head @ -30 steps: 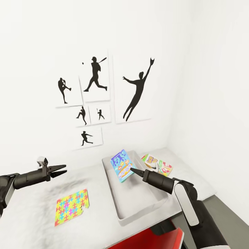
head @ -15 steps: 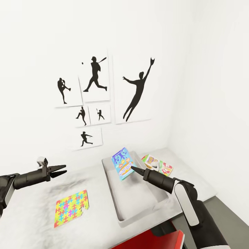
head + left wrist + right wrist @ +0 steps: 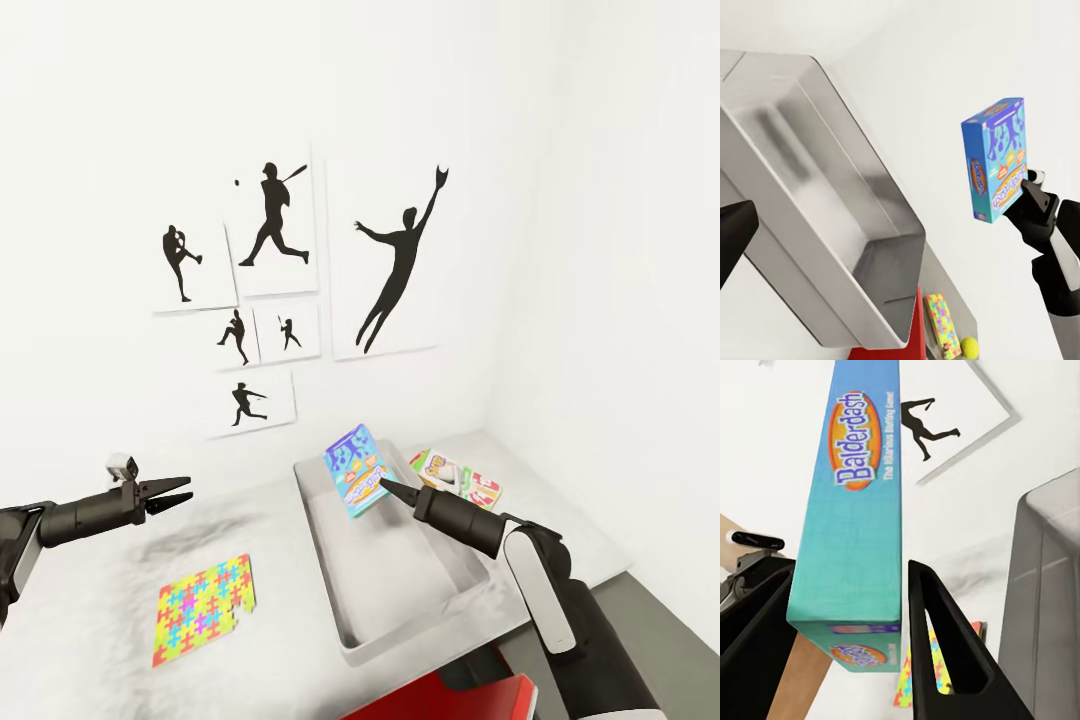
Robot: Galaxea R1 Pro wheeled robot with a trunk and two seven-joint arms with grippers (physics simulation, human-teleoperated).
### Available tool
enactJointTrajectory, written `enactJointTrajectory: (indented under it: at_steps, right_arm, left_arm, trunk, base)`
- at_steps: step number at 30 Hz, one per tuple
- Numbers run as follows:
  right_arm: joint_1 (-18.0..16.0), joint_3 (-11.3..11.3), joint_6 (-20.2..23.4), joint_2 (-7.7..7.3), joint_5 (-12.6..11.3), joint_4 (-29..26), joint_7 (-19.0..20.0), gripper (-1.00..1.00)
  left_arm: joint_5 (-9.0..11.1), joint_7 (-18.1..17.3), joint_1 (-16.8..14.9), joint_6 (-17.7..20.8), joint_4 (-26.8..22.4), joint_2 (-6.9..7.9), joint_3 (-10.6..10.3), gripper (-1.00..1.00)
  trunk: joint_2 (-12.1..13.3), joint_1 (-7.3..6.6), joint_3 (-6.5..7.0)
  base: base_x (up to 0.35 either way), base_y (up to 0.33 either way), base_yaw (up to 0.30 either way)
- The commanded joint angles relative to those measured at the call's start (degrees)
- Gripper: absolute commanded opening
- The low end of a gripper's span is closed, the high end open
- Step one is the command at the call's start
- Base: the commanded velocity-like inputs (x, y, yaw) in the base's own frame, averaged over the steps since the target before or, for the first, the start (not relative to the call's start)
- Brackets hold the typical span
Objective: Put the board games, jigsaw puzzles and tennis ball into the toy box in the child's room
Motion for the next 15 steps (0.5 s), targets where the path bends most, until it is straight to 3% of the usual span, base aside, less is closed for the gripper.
enactJointTrajectory:
  at_steps: [1, 15]
  right_arm:
    - [-0.1, 0.0, 0.4, 0.01, -0.2, 0.0, 0.0, -1.0]
    - [-0.1, 0.0, 0.3, -0.05, -0.4, 0.0, 0.1, -1.0]
  left_arm:
    - [-0.1, -0.2, 0.0, 0.6, 0.0, 0.01, 0.0, 1.0]
    - [-0.1, -0.2, 0.0, 0.6, 0.0, 0.01, 0.0, 1.0]
  trunk:
    - [-0.1, 0.04, -0.14]
    - [-0.1, 0.04, -0.14]
  base:
    - [0.001, 0.0, 0.0]
    - [0.0, 0.0, 0.0]
